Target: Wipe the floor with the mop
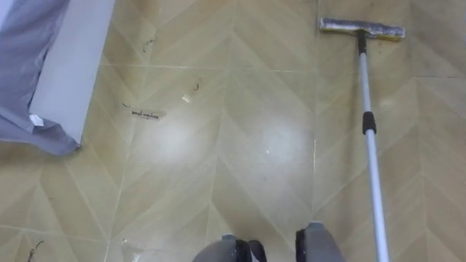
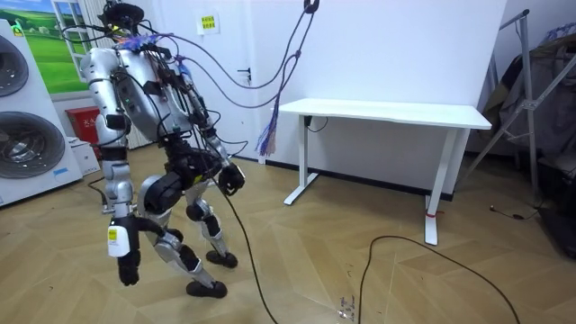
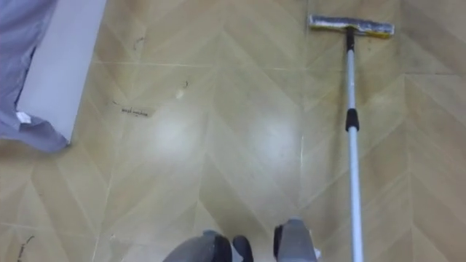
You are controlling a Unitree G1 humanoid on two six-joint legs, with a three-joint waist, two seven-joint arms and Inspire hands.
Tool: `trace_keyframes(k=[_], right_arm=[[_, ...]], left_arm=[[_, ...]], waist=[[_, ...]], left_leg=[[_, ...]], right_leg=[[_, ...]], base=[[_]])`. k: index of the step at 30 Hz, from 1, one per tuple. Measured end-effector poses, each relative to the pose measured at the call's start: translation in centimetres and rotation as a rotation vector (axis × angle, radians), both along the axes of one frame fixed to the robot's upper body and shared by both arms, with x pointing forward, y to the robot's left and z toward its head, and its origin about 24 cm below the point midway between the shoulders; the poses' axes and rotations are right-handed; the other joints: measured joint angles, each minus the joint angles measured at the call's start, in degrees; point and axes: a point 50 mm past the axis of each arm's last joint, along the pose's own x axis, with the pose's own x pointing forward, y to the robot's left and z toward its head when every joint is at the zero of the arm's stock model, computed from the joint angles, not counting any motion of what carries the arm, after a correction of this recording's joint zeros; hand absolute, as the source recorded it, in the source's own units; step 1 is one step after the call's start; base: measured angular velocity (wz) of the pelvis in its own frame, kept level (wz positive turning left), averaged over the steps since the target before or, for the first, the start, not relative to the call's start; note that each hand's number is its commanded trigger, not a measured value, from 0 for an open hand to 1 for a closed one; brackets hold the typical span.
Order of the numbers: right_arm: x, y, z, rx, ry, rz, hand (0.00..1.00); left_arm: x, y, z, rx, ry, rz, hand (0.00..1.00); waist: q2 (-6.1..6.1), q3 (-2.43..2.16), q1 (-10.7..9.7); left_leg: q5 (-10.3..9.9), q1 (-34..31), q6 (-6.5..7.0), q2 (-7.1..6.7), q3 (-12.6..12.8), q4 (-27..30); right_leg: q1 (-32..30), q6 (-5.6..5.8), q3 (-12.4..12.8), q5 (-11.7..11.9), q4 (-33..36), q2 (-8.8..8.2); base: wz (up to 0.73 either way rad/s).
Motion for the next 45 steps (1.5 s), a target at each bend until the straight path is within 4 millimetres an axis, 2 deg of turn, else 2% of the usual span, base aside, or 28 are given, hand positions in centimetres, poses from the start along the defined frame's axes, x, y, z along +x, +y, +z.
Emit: trace_keyframes(k=[2,5,8,10,12,13,14,15,16,17,18,19,20,21,22,24,26,28,31,33,34,36,40,41,42,43,44,45], right_arm=[[1.0,-0.6,0.4,-0.007,-0.007,0.001,1.0],[5.6,-2.2,2.1,-0.041,-0.099,0.037,1.0],[11.0,-3.8,4.9,-0.085,-0.221,0.084,1.0],[13.7,-4.6,6.7,-0.108,-0.295,0.107,1.0],[15.7,-5.1,8.2,-0.117,-0.367,0.118,1.0],[15.8,-5.0,8.3,-0.109,-0.376,0.112,1.0],[16.0,-4.9,8.4,-0.091,-0.394,0.105,1.0],[15.5,-4.8,8.0,-0.074,-0.387,0.091,1.0],[15.1,-4.8,7.7,-0.069,-0.379,0.082,1.0],[13.7,-4.8,6.9,-0.055,-0.353,0.058,1.0],[12.1,-4.7,6.0,-0.042,-0.315,0.045,1.0],[10.1,-5.0,5.1,-0.037,-0.271,0.026,1.0],[9.0,-5.1,4.7,-0.038,-0.247,0.016,1.0],[6.3,-5.4,3.9,-0.04,-0.184,0.001,1.0],[4.8,-5.5,3.5,-0.045,-0.146,-0.008,1.0],[-1.1,-5.5,2.3,-0.071,0.004,-0.033,1.0],[-3.8,-4.7,1.7,-0.07,0.068,-0.05,1.0],[-4.1,-3.0,0.8,-0.061,0.068,-0.047,1.0],[-3.6,-1.2,0.1,-0.034,0.04,-0.037,1.0],[-3.4,-0.7,-0.1,-0.034,0.034,-0.024,1.0],[-3.1,-0.5,-0.2,-0.034,0.027,-0.014,1.0],[-2.6,-0.6,-0.1,-0.039,0.024,-0.012,1.0],[0.6,-1.8,0.8,-0.062,0.001,-0.01,1.0],[2.9,-2.7,1.7,-0.076,-0.033,-0.008,1.0],[5.5,-3.8,2.9,-0.091,-0.081,0.002,1.0],[6.8,-4.2,3.5,-0.102,-0.114,0.012,1.0],[9.7,-5.1,5.1,-0.122,-0.188,0.039,1.0],[12.4,-5.7,6.7,-0.138,-0.267,0.061,1.0]], left_arm=[[-0.1,0.4,0.1,0.008,0.01,0.005,0.0],[0.5,1.0,0.3,0.007,-0.021,0.066,0.0],[1.2,1.8,0.7,0.022,-0.062,0.095,0.0],[1.4,2.6,1.0,0.045,-0.071,0.078,0.0],[1.4,3.2,1.2,0.062,-0.075,0.075,0.0],[1.1,3.2,1.2,0.061,-0.069,0.076,0.0],[0.5,3.1,1.2,0.056,-0.059,0.067,0.0],[0.2,2.9,1.1,0.046,-0.049,0.053,0.0],[0.1,2.9,1.1,0.041,-0.048,0.044,0.0],[0.1,2.9,1.1,0.035,-0.045,0.022,0.0],[0.1,2.8,1.1,0.026,-0.045,0.019,0.0],[0.3,2.5,1.0,0.013,-0.048,0.022,0.0],[0.7,2.3,1.0,0.008,-0.059,0.019,0.0],[1.6,2.0,1.0,0.002,-0.078,0.014,0.0],[1.9,1.8,1.0,-0.002,-0.086,0.012,0.0],[2.6,0.6,0.9,-0.028,-0.116,0.002,0.0],[3.3,0.1,0.8,-0.041,-0.134,-0.002,0.0],[4.6,-0.1,1.0,-0.037,-0.171,0.0,0.0],[4.8,-0.5,1.0,-0.039,-0.185,0.02,0.0],[3.6,-0.9,0.7,-0.049,-0.156,0.03,0.0],[3.1,-0.8,0.6,-0.042,-0.143,0.027,0.0],[2.3,-0.5,0.5,-0.036,-0.116,0.042,0.0],[1.2,0.3,0.5,-0.022,-0.073,0.085,0.0],[1.3,0.7,0.6,-0.021,-0.074,0.106,0.0],[1.3,1.2,0.7,-0.022,-0.081,0.138,0.0],[1.3,1.5,0.9,-0.018,-0.086,0.152,0.0],[1.2,2.2,1.1,0.0,-0.092,0.166,0.0],[1.2,2.9,1.3,0.018,-0.098,0.153,0.0]], waist=[[-1.34,0.0,1.89],[-3.54,0.66,4.27],[-5.56,0.93,5.21],[-6.66,1.14,6.63],[-8.34,1.68,8.11],[-8.28,1.52,8.21],[-8.4,1.61,8.15],[-8.33,1.61,8.08],[-8.23,1.55,8.03],[-7.63,1.33,8.04],[-7.47,1.15,7.85],[-6.64,0.88,7.07],[-6.31,0.86,6.7],[-5.86,0.8,6.25],[-5.38,0.76,5.98],[-2.39,-0.82,3.64],[-0.26,-1.46,1.04],[1.48,-0.84,-0.53],[1.52,-0.5,-1.4],[1.07,-0.2,-1.22],[0.95,-0.13,-1.25],[0.97,-0.02,-0.97],[-0.56,0.04,1.76],[-1.7,0.23,2.06],[-2.62,0.56,3.15],[-3.18,0.58,4.11],[-4.54,0.65,5.27],[-6.77,1.23,6.3]], left_leg=[[-0.6,0.28,-1.18,0.3,-1.24,0.63],[-0.37,-1.39,-3.41,0.25,-3.96,7.6],[3.37,-5.48,-9.0,1.14,-4.19,18.33],[7.09,-8.36,-9.45,2.22,-4.19,24.25],[12.3,-12.42,-9.43,2.87,-4.49,29.66],[11.71,-13.08,-9.4,2.79,-4.84,29.01],[9.55,-14.02,-9.01,2.79,-5.2,25.13],[8.15,-14.56,-8.84,2.6,-5.39,17.8],[8.18,-14.71,-8.9,2.42,-5.73,14.26],[8.81,-14.7,-8.63,2.39,-5.96,5.28],[10.78,-14.26,-6.88,2.01,-5.65,3.19],[9.78,-12.59,-4.84,1.13,-5.05,2.74],[9.03,-11.77,-4.05,0.77,-4.63,2.76],[7.65,-10.04,-2.81,-0.32,-3.8,3.07],[6.83,-9.13,-2.41,-1.09,-3.8,3.34],[4.09,-6.19,-0.89,-3.55,-4.3,3.94],[3.09,-4.39,0.11,-4.67,-4.85,3.5],[2.2,-3.6,0.29,-4.76,-6.43,3.18],[2.04,-1.7,-0.06,-5.67,-8.05,0.6],[1.62,0.7,-0.78,-5.75,-8.8,-1.13],[1.33,1.46,-1.25,-5.76,-8.95,-1.94],[0.76,2.33,-2.28,-5.33,-10.09,-2.37],[0.09,3.72,-4.39,-4.17,-10.98,-0.04],[1.2,1.67,-6.4,-3.96,-10.61,5.0],[4.1,-2.04,-10.21,-2.7,-9.7,13.03],[6.68,-4.11,-11.56,-1.79,-8.92,17.36],[14.04,-9.05,-11.99,-0.91,-8.03,25.28],[23.81,-13.94,-12.31,-0.28,-7.44,31.36]], right_leg=[[0.44,-1.35,-2.7,-0.71,-0.15,-0.14],[0.7,-3.78,-4.62,-3.18,3.34,-0.5],[-0.03,-4.88,-3.54,-7.01,7.9,-1.09],[-0.55,-5.7,-3.13,-8.53,10.1,-0.66],[-0.22,-5.63,-2.42,-10.36,11.57,0.14],[0.02,-5.54,-2.42,-10.51,11.6,0.18],[0.93,-6.05,-2.4,-11.04,11.53,0.21],[2.09,-5.63,-2.29,-11.8,10.99,0.37],[2.73,-5.35,-2.31,-12.03,10.44,0.41],[4.65,-4.71,-2.83,-12.53,8.59,0.44],[6.51,-3.75,-2.7,-13.25,7.26,-0.11],[8.52,-2.67,-2.38,-13.83,6.27,-0.79],[9.22,-2.54,-1.9,-13.83,6.77,-1.09],[9.31,-1.14,-1.54,-12.78,10.15,-2.17],[9.06,-0.3,-1.02,-11.51,12.6,-2.86],[6.66,0.46,2.18,-2.73,21.95,-3.18],[4.86,0.75,4.13,3.23,26.21,-2.56],[1.05,0.89,4.66,3.12,26.72,-0.27],[-2.06,0.58,4.32,0.36,21.19,1.07],[-2.12,0.29,4.19,-0.53,7.64,1.12],[-2.04,-0.65,3.51,0.84,0.82,1.06],[-0.96,-1.93,1.11,2.77,-1.99,0.93],[1.36,-4.58,-2.07,0.31,-1.41,0.62],[1.22,-4.82,-2.22,-1.28,0.47,0.17],[1.06,-5.43,-2.27,-2.66,2.6,0.38],[0.84,-5.68,-1.97,-3.38,3.71,0.69],[0.19,-6.28,-1.26,-4.72,6.1,1.05],[-0.37,-6.7,-0.67,-5.95,7.92,1.12]], base=[[-0.42],[-0.43],[-0.08],[-0.07],[0.14],[0.17],[0.24],[0.28],[0.3],[0.25],[0.36],[0.34],[0.43],[0.33],[0.39],[0.42],[0.33],[-0.12],[-0.36],[-0.45],[-0.25],[-0.03],[-0.02],[0.21],[0.09],[-0.17],[-0.19],[-0.12]])
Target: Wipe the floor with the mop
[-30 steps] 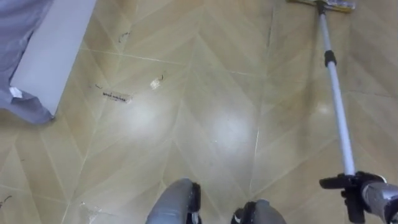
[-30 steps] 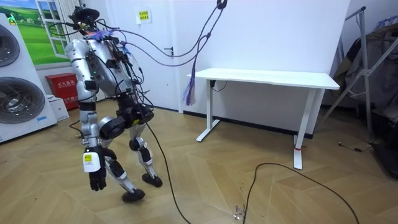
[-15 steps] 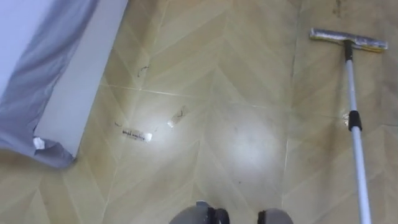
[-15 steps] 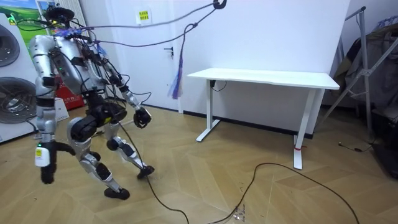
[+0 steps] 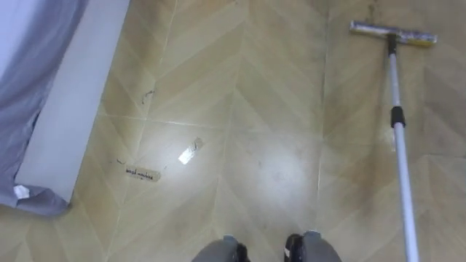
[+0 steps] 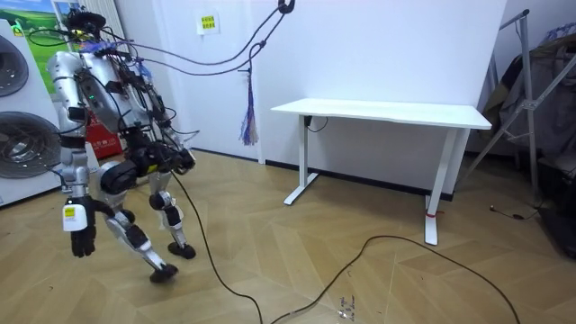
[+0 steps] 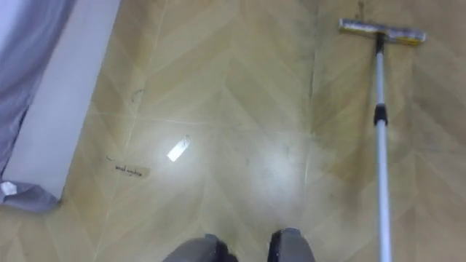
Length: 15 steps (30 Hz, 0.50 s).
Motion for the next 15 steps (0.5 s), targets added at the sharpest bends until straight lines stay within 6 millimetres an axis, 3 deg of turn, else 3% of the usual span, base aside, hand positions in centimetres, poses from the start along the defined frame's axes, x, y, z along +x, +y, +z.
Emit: trace_keyframes(k=[1,2,3,4,5,6,7,8,9,10,11,12,13,14,15], right_arm=[[0.8,-0.4,0.7,-0.004,-0.033,0.004,1.0],[2.5,-0.7,1.9,0.004,-0.104,0.015,1.0],[3.7,-0.7,2.7,0.03,-0.141,0.012,1.0],[3.9,-0.4,2.7,0.048,-0.148,0.01,1.0],[3.6,-0.2,2.4,0.063,-0.14,0.002,1.0],[2.8,-0.2,1.8,0.074,-0.12,0.0,1.0],[1.6,-0.2,1.1,0.082,-0.092,-0.008,1.0],[0.9,-0.3,0.7,0.086,-0.077,-0.008,1.0],[-1.0,-0.3,-0.3,0.094,-0.029,-0.016,1.0],[-2.3,-0.4,-0.9,0.093,0.001,-0.026,1.0],[-5.2,-0.6,-1.9,0.089,0.071,-0.047,1.0],[-8.1,-0.6,-2.8,0.087,0.155,-0.076,1.0],[-11.1,-0.6,-3.5,0.08,0.239,-0.094,1.0],[-12.2,-0.6,-3.7,0.076,0.267,-0.098,1.0],[-13.9,-0.4,-4.1,0.068,0.302,-0.091,1.0]], left_arm=[[-0.1,0.3,0.1,0.011,0.002,-0.013,0.0],[-0.5,0.5,0.2,0.019,0.0,-0.025,0.0],[-1.0,0.5,0.2,0.018,0.012,-0.03,0.0],[-1.2,0.4,0.2,0.015,0.022,-0.03,0.0],[-1.8,0.2,0.1,-0.004,0.045,-0.047,0.0],[-2.2,0.1,0.0,-0.018,0.054,-0.079,0.0],[-2.0,0.0,0.0,-0.027,0.055,-0.112,0.0],[-2.0,-0.1,0.0,-0.031,0.057,-0.122,0.0],[-1.9,-0.2,0.0,-0.038,0.06,-0.136,0.0],[-1.5,-0.3,-0.1,-0.042,0.053,-0.143,0.0],[-0.1,-0.4,0.0,-0.04,0.027,-0.16,0.0],[1.4,-0.7,0.0,-0.034,-0.003,-0.17,0.0],[2.5,-1.4,0.0,-0.034,-0.032,-0.174,0.0],[2.8,-1.8,0.0,-0.041,-0.048,-0.169,0.0],[3.2,-2.4,-0.1,-0.053,-0.078,-0.156,0.0]], waist=[[-0.97,0.18,0.35],[-1.76,0.28,1.52],[-2.34,0.28,2.52],[-2.78,0.54,2.71],[-2.94,0.7,2.74],[-2.87,0.68,2.76],[-2.12,0.34,2.74],[-1.64,0.3,2.66],[-0.72,-0.05,1.99],[0.04,-0.54,1.26],[1.31,-0.99,-0.13],[1.88,-0.91,-0.44],[3.01,-1.36,-0.86],[3.61,-1.77,-1.37],[4.72,-2.39,-2.55]], left_leg=[[4.56,-2.18,-0.6,0.01,0.06,2.45],[6.69,-6.47,-0.45,0.57,-0.26,8.11],[4.56,-10.15,0.59,1.49,-0.14,12.9],[2.99,-10.84,1.28,1.97,0.03,12.8],[-0.2,-10.54,2.01,2.64,0.3,7.56],[-2.7,-8.12,2.04,2.87,0.46,-3.51],[-3.75,-4.33,2.2,2.96,0.16,-17.51],[-5.27,-2.44,2.74,3.19,0.09,-23.82],[-9.12,0.53,3.99,2.72,0.88,-30.15],[-10.71,1.43,5.41,2.27,1.42,-31.09],[-12.3,2.6,7.97,1.17,2.82,-31.22],[-13.93,4.38,9.64,-0.1,3.88,-30.87],[-15.77,6.52,10.68,-1.19,4.67,-30.37],[-16.54,7.42,11.0,-1.67,4.68,-30.42],[-17.6,9.48,11.58,-2.67,4.63,-30.97]], right_leg=[[-0.25,-0.19,0.5,-0.59,0.81,0.0],[-0.23,-0.75,0.41,-1.72,2.0,0.17],[0.17,-0.99,0.63,-2.64,2.71,0.22],[0.71,-0.8,0.74,-2.94,2.55,0.14],[2.4,0.34,0.63,-3.31,1.63,0.15],[3.99,1.09,0.53,-3.94,0.42,0.15],[5.52,1.63,-0.03,-4.52,-1.18,0.14],[6.52,1.9,-0.45,-4.88,-1.97,-0.07],[8.41,3.08,-1.02,-5.66,-3.56,-0.84],[9.39,3.54,-1.15,-6.07,-4.36,-1.11],[10.91,4.53,0.04,-6.7,-3.67,-1.85],[10.68,5.37,1.77,-5.9,0.44,-2.77],[10.48,6.71,2.21,-3.28,4.71,-3.57],[10.47,7.04,2.35,-1.8,6.15,-3.96],[10.52,7.87,3.59,1.37,8.59,-4.16]], base=[[0.0],[-0.1],[-0.12],[0.0],[0.16],[0.22],[0.14],[0.24],[0.4],[0.86],[0.95],[0.88],[0.46],[0.2],[0.15]])
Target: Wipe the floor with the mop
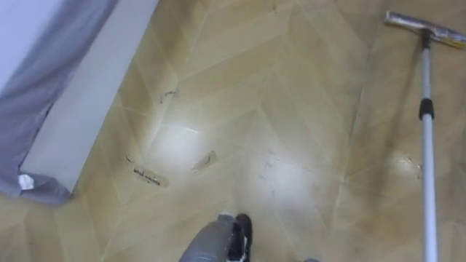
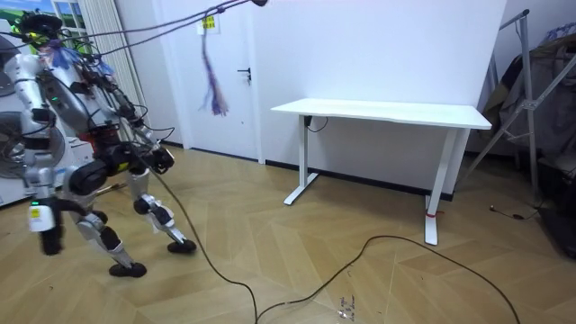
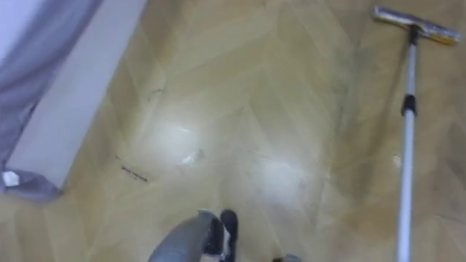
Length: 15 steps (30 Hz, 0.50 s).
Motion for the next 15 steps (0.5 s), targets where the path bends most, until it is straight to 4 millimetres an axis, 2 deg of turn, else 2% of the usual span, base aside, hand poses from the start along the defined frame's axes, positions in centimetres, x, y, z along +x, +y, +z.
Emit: trace_keyframes(k=[1,2,3,4,6,7,8,9,10,11,12,13,14,15], right_arm=[[-1.1,0.6,-0.5,0.002,0.019,0.007,1.0],[-1.5,0.7,-0.6,-0.002,0.025,0.01,1.0],[-1.8,1.5,-1.0,0.005,0.025,0.014,1.0],[-1.8,1.9,-1.2,0.009,0.021,0.016,1.0],[-1.2,3.2,-1.8,0.017,0.0,0.027,1.0],[-0.9,3.4,-1.9,0.015,-0.01,0.031,1.0],[-0.4,3.8,-2.0,0.014,-0.025,0.036,1.0],[-0.2,4.1,-2.1,0.014,-0.033,0.037,1.0],[-0.1,4.2,-2.1,0.013,-0.035,0.034,1.0],[0.1,4.5,-2.2,0.015,-0.037,0.028,1.0],[0.9,4.5,-2.1,0.017,-0.052,0.024,1.0],[1.9,4.4,-1.9,0.017,-0.06,0.017,1.0],[2.6,4.2,-1.7,0.018,-0.069,0.013,1.0],[4.5,3.8,-1.1,0.026,-0.098,0.012,1.0]], left_arm=[[0.2,-0.5,-0.1,-0.004,-0.015,0.009,0.0],[0.3,-0.7,-0.1,-0.004,-0.024,0.009,0.0],[0.9,-1.0,0.0,-0.007,-0.049,0.015,0.0],[1.1,-1.0,0.0,-0.008,-0.059,0.025,0.0],[1.1,-1.6,-0.1,-0.023,-0.061,0.045,0.0],[1.0,-1.8,-0.1,-0.029,-0.061,0.05,0.0],[0.8,-1.8,-0.2,-0.035,-0.055,0.06,0.0],[0.4,-1.7,-0.3,-0.03,-0.043,0.064,0.0],[0.2,-1.6,-0.3,-0.029,-0.036,0.072,0.0],[-0.3,-1.2,-0.4,-0.015,-0.016,0.086,0.0],[-0.9,-0.9,-0.5,0.002,0.012,0.088,0.0],[-1.4,-0.5,-0.5,0.011,0.03,0.094,0.0],[-1.5,-0.2,-0.5,0.017,0.037,0.098,0.0],[-1.8,0.5,-0.4,0.025,0.048,0.116,0.0]], waist=[[0.95,-0.31,-1.78],[1.59,-0.44,-2.56],[1.94,0.3,-3.43],[2.02,0.61,-3.72],[2.95,0.97,-3.97],[3.1,1.13,-3.92],[2.97,1.27,-3.73],[2.84,1.32,-3.62],[2.78,1.32,-3.6],[2.4,1.31,-3.53],[2.29,1.34,-2.96],[1.32,1.49,-2.01],[0.85,1.72,-1.58],[-0.62,1.89,-0.8]], left_leg=[[-0.59,1.67,0.41,-1.21,-1.2,-0.76],[-0.78,2.31,0.51,-1.77,-2.14,-1.12],[-0.89,3.72,0.5,-2.76,-3.97,-2.01],[-0.91,4.22,0.47,-3.1,-4.87,-2.48],[-1.2,5.46,-0.09,-3.71,-8.22,-3.88],[-1.18,5.83,-0.19,-3.73,-8.76,-4.39],[-1.04,6.35,-0.44,-3.85,-9.57,-5.25],[-1.1,6.89,-0.69,-3.87,-9.84,-5.92],[-1.26,7.09,-0.95,-3.88,-10.0,-6.0],[-1.93,7.32,-1.6,-3.89,-10.5,-5.81],[-2.32,7.42,-2.28,-3.37,-11.24,-5.5],[-2.83,7.36,-3.19,-3.13,-11.85,-4.67],[-3.04,7.02,-3.59,-2.8,-11.73,-3.5],[-3.52,5.56,-4.47,-2.35,-11.21,-0.41]], right_leg=[[0.24,0.22,1.28,2.39,1.47,0.28],[0.29,0.47,1.7,2.86,1.71,0.55],[-0.44,0.35,2.05,2.73,1.89,1.47],[-1.34,0.29,2.29,2.67,1.79,2.27],[-5.08,-0.29,1.58,2.1,-1.59,4.72],[-5.89,-0.45,1.48,1.82,-3.34,5.07],[-7.36,-0.68,1.39,1.69,-7.93,4.94],[-7.95,-0.82,0.94,2.06,-14.04,3.94],[-7.96,-1.05,0.44,2.95,-17.26,3.59],[-7.68,-1.59,-0.75,6.62,-20.85,3.15],[-6.93,-2.46,-2.43,6.55,-21.19,3.33],[-6.8,-3.36,-4.05,6.08,-20.61,3.16],[-6.83,-3.75,-4.6,5.73,-19.99,3.04],[-7.39,-4.47,-5.28,4.27,-17.95,2.53]], base=[[0.14],[0.08],[-0.08],[-0.29],[-0.42],[-0.43],[-0.34],[-0.25],[-0.04],[0.03],[0.0],[-0.09],[-0.09],[0.04]])
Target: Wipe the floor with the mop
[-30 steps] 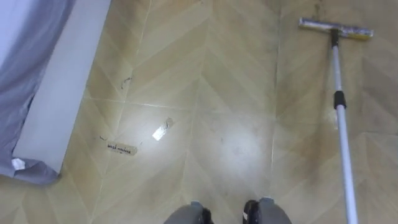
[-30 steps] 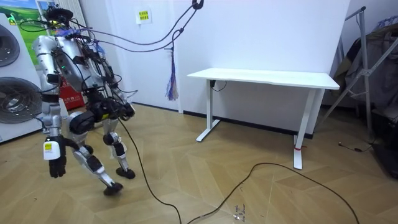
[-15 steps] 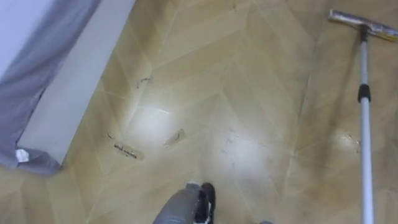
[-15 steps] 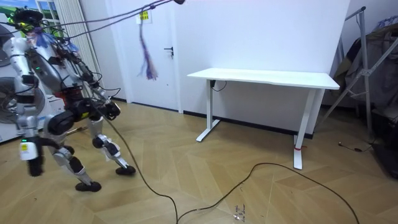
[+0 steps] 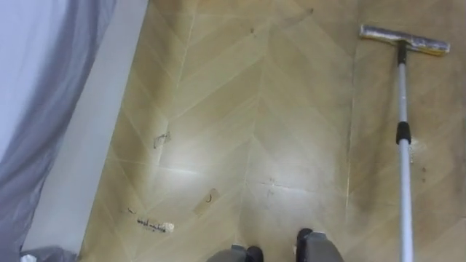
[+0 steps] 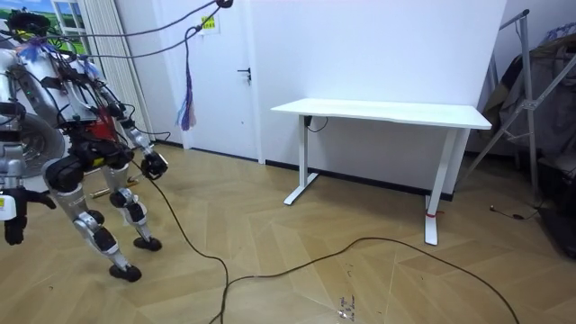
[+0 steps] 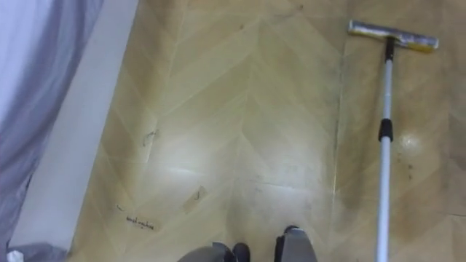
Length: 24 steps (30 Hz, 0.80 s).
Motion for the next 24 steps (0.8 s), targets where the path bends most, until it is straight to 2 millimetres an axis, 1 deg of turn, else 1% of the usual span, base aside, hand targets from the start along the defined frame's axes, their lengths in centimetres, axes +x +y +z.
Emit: trace_keyframes(k=[1,2,3,4,5,6,7,8,9,10,11,12,13,14,15,16,17,18,19,20,21,22,23,24], right_arm=[[2.1,-0.8,0.9,-0.001,-0.035,0.002,1.0],[3.2,-1.4,1.6,-0.01,-0.059,0.003,1.0],[5.3,-2.7,3.0,-0.037,-0.12,-0.001,1.0],[6.4,-3.3,3.7,-0.048,-0.156,-0.007,1.0],[8.2,-4.2,5.1,-0.072,-0.217,-0.001,1.0],[9.8,-4.6,6.3,-0.083,-0.275,0.012,1.0],[10.7,-4.7,6.8,-0.084,-0.305,0.023,1.0],[12.1,-4.8,7.8,-0.072,-0.337,0.022,1.0],[12.1,-4.9,7.9,-0.06,-0.329,0.008,1.0],[12.0,-4.9,7.8,-0.055,-0.332,0.008,1.0],[11.5,-4.9,7.5,-0.053,-0.32,0.008,1.0],[10.8,-4.8,7.0,-0.046,-0.311,0.009,1.0],[10.3,-4.7,6.6,-0.04,-0.302,0.009,1.0],[9.3,-4.2,5.7,-0.021,-0.278,0.012,1.0],[8.2,-3.6,4.8,0.002,-0.252,0.013,1.0],[7.4,-3.4,4.2,0.01,-0.233,0.01,1.0],[5.6,-3.0,3.2,0.026,-0.191,0.008,1.0],[3.5,-2.6,2.2,0.038,-0.144,-0.004,1.0],[1.3,-2.4,1.4,0.04,-0.081,-0.001,1.0],[0.3,-2.3,1.1,0.035,-0.047,0.013,1.0],[-1.3,-1.9,0.6,0.026,0.011,0.043,1.0],[-2.4,-1.0,0.0,0.031,0.05,0.069,1.0],[-2.8,-0.5,-0.3,0.038,0.063,0.078,1.0],[-3.4,0.5,-0.8,0.053,0.088,0.098,1.0]], left_arm=[[-0.1,0.9,0.2,0.016,0.004,0.015,0.0],[-0.1,1.2,0.3,0.025,0.004,0.016,0.0],[0.1,1.9,0.6,0.045,-0.006,0.026,0.0],[0.1,2.3,0.7,0.06,-0.01,0.027,0.0],[0.1,3.1,1.0,0.086,-0.01,0.018,0.0],[-0.5,3.7,1.1,0.103,0.005,0.018,0.0],[-0.8,3.9,1.1,0.109,0.013,0.018,0.0],[-1.3,3.7,1.1,0.102,0.026,0.015,0.0],[-2.0,3.2,1.0,0.079,0.035,0.001,0.0],[-2.5,2.9,0.9,0.064,0.046,-0.025,0.0],[-2.5,2.8,0.9,0.058,0.047,-0.043,0.0],[-2.3,2.8,0.9,0.053,0.056,-0.067,0.0],[-2.1,2.8,0.9,0.053,0.056,-0.079,0.0],[-1.8,2.6,0.8,0.05,0.048,-0.09,0.0],[-1.5,2.3,0.7,0.044,0.043,-0.081,0.0],[-1.3,2.0,0.6,0.037,0.038,-0.075,0.0],[-0.7,1.5,0.5,0.028,0.03,-0.081,0.0],[-0.3,1.2,0.4,0.028,0.028,-0.08,0.0],[0.4,0.7,0.3,0.015,0.008,-0.063,0.0],[0.7,0.4,0.3,0.008,-0.001,-0.049,0.0],[1.2,0.0,0.2,-0.004,-0.026,-0.027,0.0],[1.6,-0.1,0.2,-0.007,-0.046,-0.01,0.0],[1.8,-0.3,0.2,-0.009,-0.056,-0.002,0.0],[1.9,-0.6,0.1,-0.014,-0.066,0.004,0.0]], waist=[[-1.79,-0.06,0.68],[-1.92,-0.22,0.92],[-2.59,-0.32,1.25],[-3.51,-0.14,1.54],[-5.15,0.03,2.08],[-6.33,-0.1,2.65],[-6.82,-0.08,3.19],[-7.32,-0.1,3.8],[-7.71,0.0,4.23],[-7.49,0.09,4.45],[-7.19,0.23,4.45],[-6.66,0.59,4.32],[-6.57,0.57,4.31],[-5.95,0.47,4.24],[-5.25,0.38,4.24],[-4.49,0.32,4.19],[-3.29,0.39,4.07],[-2.79,0.15,3.71],[-1.91,-0.38,3.11],[-1.42,-0.44,2.76],[-0.67,-0.6,1.97],[-0.71,-0.66,1.45],[-0.74,-0.66,1.02],[-0.74,-0.66,0.17]], left_leg=[[-0.22,-1.91,-0.56,0.01,0.51,3.95],[-0.26,-3.09,-0.69,0.28,0.47,6.74],[0.27,-5.81,-2.14,1.34,1.29,12.55],[0.89,-7.28,-3.21,2.0,1.98,15.36],[2.37,-9.81,-5.38,2.88,2.6,20.54],[5.1,-12.47,-5.98,4.31,3.78,25.54],[6.93,-13.65,-6.06,5.26,4.54,27.76],[10.91,-15.68,-5.66,6.6,5.33,31.36],[12.48,-16.86,-5.77,6.81,5.31,32.76],[9.26,-16.76,-5.19,7.2,5.16,29.21],[7.67,-16.62,-4.86,7.55,5.11,25.83],[5.24,-15.54,-4.61,7.62,4.97,16.92],[4.69,-14.72,-4.55,7.47,4.94,12.62],[4.1,-13.02,-3.97,7.09,5.08,7.16],[4.4,-11.32,-2.66,6.66,5.37,5.04],[4.23,-10.35,-1.98,6.64,5.51,4.22],[3.72,-7.9,-0.82,6.49,6.19,2.87],[3.46,-5.56,-0.31,5.56,6.66,1.22],[3.12,-3.65,0.26,4.83,6.88,-0.08],[2.94,-2.6,0.58,4.65,7.15,-0.75],[2.74,-0.54,0.92,4.6,7.69,-2.0],[2.76,1.93,1.0,4.45,8.36,-4.14],[2.84,3.32,1.1,4.36,8.38,-5.25],[3.02,6.32,1.13,4.29,8.24,-7.52]], right_leg=[[-1.34,-0.63,-0.26,-1.93,2.55,-0.46],[-1.67,-0.95,-0.74,-2.86,3.93,-0.47],[-2.41,-1.87,-1.85,-4.58,6.39,-0.49],[-2.89,-2.15,-2.03,-5.56,7.81,-0.48],[-3.6,-2.56,-2.13,-7.17,10.54,-0.27],[-3.91,-2.87,-2.53,-8.5,12.63,-0.05],[-3.92,-3.18,-2.54,-9.18,13.26,0.22],[-3.64,-3.55,-2.38,-10.19,13.9,0.87],[-2.99,-3.48,-2.05,-10.63,14.11,0.97],[-2.13,-3.54,-1.98,-10.69,13.97,0.97],[-1.71,-3.52,-1.74,-10.84,13.76,1.21],[-0.76,-3.18,-0.64,-11.06,12.9,1.86],[-0.37,-2.89,-0.28,-11.09,12.25,1.86],[0.83,-2.15,0.06,-10.9,10.35,1.82],[2.43,-1.2,0.8,-10.43,8.1,1.95],[3.66,-0.78,0.69,-10.19,6.79,1.93],[6.02,-0.14,0.75,-9.87,4.74,1.72],[7.91,0.42,1.14,-9.57,3.66,1.42],[9.82,1.36,1.32,-9.02,2.71,0.95],[10.62,1.85,1.14,-8.68,2.48,0.58],[12.16,2.31,1.18,-7.74,1.8,0.4],[13.42,2.67,1.37,-6.66,0.97,0.06],[14.29,2.91,1.33,-6.08,0.18,0.02],[16.91,3.07,1.2,-5.45,-3.09,0.11]], base=[[0.11],[0.26],[0.26],[0.29],[0.21],[0.16],[0.08],[0.0],[0.08],[0.18],[0.39],[0.37],[0.38],[0.23],[0.15],[0.05],[0.0],[0.0],[0.0],[-0.07],[-0.23],[-0.31],[-0.49],[-0.6]])
